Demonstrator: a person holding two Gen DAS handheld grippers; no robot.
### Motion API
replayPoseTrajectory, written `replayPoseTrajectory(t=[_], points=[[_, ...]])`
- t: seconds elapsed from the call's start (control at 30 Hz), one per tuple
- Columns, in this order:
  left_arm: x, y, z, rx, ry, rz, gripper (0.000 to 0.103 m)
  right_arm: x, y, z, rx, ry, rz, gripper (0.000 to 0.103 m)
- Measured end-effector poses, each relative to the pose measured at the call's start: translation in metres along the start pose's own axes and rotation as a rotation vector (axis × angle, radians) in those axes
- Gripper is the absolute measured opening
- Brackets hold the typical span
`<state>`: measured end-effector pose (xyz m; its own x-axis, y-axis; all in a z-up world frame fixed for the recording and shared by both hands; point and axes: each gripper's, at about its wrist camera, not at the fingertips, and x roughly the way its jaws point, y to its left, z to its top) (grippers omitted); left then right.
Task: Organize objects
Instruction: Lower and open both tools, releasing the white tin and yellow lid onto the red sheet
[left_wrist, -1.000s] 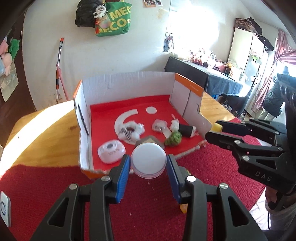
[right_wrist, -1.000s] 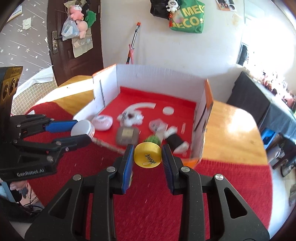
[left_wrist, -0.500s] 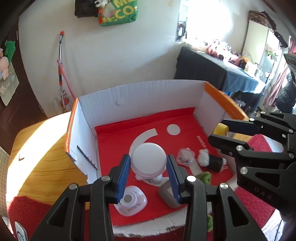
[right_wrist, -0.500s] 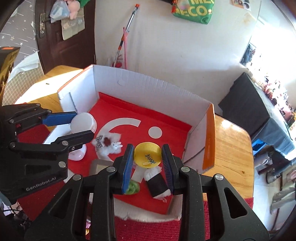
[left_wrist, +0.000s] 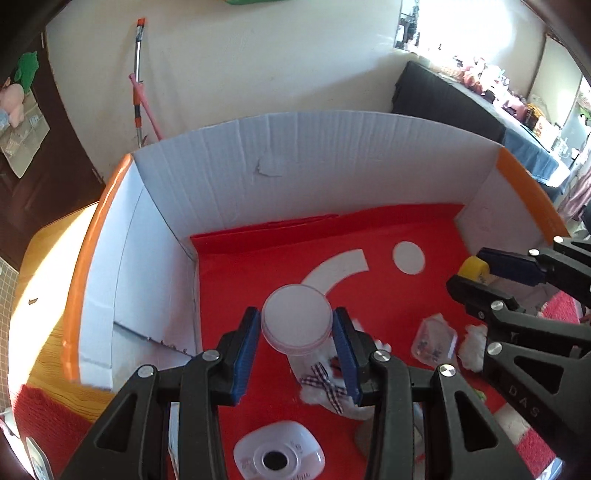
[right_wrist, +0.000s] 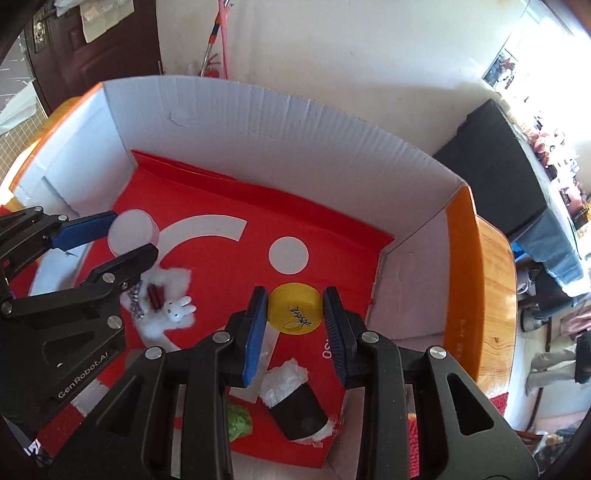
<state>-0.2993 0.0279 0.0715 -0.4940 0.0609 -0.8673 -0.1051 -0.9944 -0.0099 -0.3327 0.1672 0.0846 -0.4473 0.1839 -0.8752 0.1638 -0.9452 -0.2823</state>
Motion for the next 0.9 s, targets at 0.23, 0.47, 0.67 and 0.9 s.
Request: replayPoseTrajectory(t=[0.23,0.47,0.67,0.9], points=[[0.013,-0.002,0.005,-0.003,0.016,0.034,0.042,0.024,-0.005,0.007,0.020,0.068,-0.005,0.029],[0.027,0.005,0.005,-0.031,0.058,0.031,0.042,0.043,-0.013,0.008,0.036,0.122,0.005,0.029],[0.032,0.007,0.003,-0.038,0.070,0.032,0.042,0.047,-0.013,0.010,0.035,0.127,0.007,0.029],[0.031,0.009,-0.003,-0.042,0.065,0.026,0.042,0.045,-0.017,0.006,0.041,0.121,0.004,0.029]])
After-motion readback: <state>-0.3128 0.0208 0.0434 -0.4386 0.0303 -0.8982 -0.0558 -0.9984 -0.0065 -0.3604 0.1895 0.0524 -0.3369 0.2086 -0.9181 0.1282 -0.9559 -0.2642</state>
